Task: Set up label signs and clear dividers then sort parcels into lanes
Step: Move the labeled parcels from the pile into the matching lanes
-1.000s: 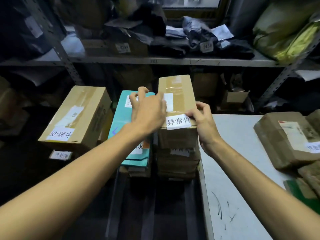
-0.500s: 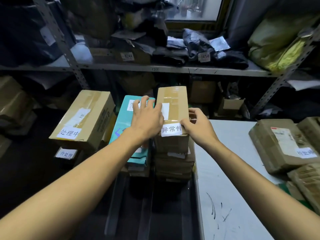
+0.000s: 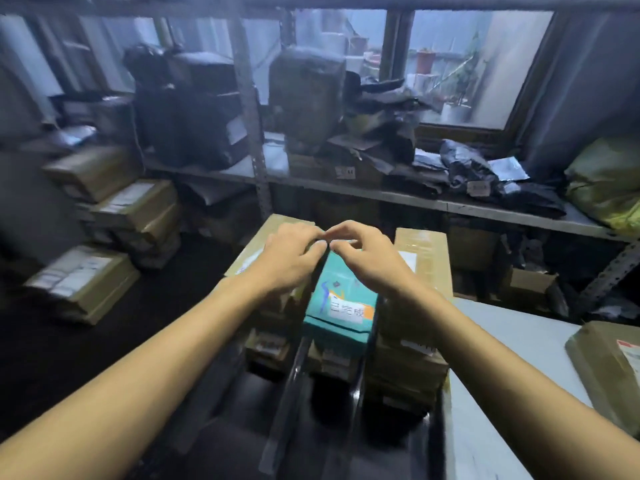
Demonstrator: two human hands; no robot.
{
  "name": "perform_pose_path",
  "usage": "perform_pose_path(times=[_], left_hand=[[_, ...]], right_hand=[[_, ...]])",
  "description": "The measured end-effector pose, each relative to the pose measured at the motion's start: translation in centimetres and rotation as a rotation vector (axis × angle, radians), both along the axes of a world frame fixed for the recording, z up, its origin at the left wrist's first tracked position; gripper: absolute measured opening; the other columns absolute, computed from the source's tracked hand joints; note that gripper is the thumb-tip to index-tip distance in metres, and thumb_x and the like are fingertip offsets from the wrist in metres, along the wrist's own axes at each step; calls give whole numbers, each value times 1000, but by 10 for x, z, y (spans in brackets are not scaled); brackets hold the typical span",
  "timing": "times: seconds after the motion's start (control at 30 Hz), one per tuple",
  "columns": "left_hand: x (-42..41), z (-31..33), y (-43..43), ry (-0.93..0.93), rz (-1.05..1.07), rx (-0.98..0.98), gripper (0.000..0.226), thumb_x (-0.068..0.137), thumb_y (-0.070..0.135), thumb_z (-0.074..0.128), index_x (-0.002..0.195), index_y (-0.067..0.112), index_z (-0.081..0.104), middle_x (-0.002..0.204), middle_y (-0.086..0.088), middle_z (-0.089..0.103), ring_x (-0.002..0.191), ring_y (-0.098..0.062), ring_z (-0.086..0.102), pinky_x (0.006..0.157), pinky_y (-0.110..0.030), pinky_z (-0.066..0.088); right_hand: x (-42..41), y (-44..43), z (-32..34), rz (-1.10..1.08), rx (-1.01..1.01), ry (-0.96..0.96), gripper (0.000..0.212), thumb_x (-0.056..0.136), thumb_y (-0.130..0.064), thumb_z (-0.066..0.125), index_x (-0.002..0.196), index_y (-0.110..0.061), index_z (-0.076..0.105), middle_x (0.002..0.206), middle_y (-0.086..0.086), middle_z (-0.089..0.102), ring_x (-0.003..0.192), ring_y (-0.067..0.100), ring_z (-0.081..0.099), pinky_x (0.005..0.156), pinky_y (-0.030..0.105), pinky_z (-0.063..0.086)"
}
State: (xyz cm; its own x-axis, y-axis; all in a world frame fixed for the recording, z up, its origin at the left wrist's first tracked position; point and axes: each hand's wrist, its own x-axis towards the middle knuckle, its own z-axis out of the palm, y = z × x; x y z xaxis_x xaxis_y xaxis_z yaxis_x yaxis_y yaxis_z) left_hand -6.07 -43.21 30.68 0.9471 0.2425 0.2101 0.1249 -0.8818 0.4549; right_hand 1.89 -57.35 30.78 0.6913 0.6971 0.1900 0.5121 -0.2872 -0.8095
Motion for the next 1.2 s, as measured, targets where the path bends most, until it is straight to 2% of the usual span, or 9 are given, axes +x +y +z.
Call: perform_pose_path(times=[0.07,0.2,0.3,0.4,0.57,0.7,0.83,1.03,1.2], left_hand=[[-28,5,25,-9,34,-53,41,94,29,39,117,12,68,116,-9,68,111,-26,58,96,-44,45],[-85,9,80,-21,107,-60,29,99,21,45,119,18,66,120,-3,67,112,-18,58,99,-36,43],[-131,11,123,-21,185,-24,29,101,24,44,122,20,64,125,-1,64,116,-16,55,102,-33,40],[-179,12,168,-31,271,-19,29,101,23,45,122,21,64,123,1,64,115,-16,55,94,-25,37],[-251,15,244,-33,392,-55,28,101,22,45,121,20,65,125,1,64,115,-14,55,96,-26,38],[-283,8,298,-60,457,-104,27,100,21,45,117,21,66,123,2,66,113,-12,56,94,-23,37],[-291,-8,348,-76,478,-175,26,100,22,45,114,24,67,119,3,66,111,-12,58,100,-34,43],[-256,-52,446,-3,429,-237,25,101,25,46,114,27,66,117,8,65,107,-8,58,92,-25,42],[-195,-93,543,0,359,-282,24,99,19,50,115,26,67,117,7,64,107,-10,58,96,-26,43]], right_hand=[[-18,26,4,50,10,-22,20,94,-16,56,108,-15,71,108,-3,72,91,3,63,73,5,43],[-58,80,9,134,13,-13,20,96,-19,55,110,-17,69,105,-6,68,90,-2,60,68,-1,37],[-87,124,11,195,-7,-43,20,97,-22,54,111,-20,68,106,-7,68,92,3,60,71,8,41],[-117,172,14,235,-1,-61,19,94,-22,55,107,-26,69,102,-7,70,90,7,62,72,18,45],[-170,256,11,338,-24,-104,22,92,-23,57,108,-24,71,100,-12,71,90,3,65,71,4,42],[-195,316,10,394,-52,-98,21,92,-24,57,108,-24,71,101,-12,71,91,3,66,81,21,49],[-199,373,0,418,-74,-86,23,94,-24,56,112,-22,70,106,-10,71,94,7,67,87,26,51],[-180,464,-54,364,-167,13,26,95,-26,55,118,-21,68,114,-6,70,103,11,66,92,33,53],[-138,545,-111,235,-195,131,23,94,-26,58,114,-26,70,111,-11,71,104,6,64,96,32,51]])
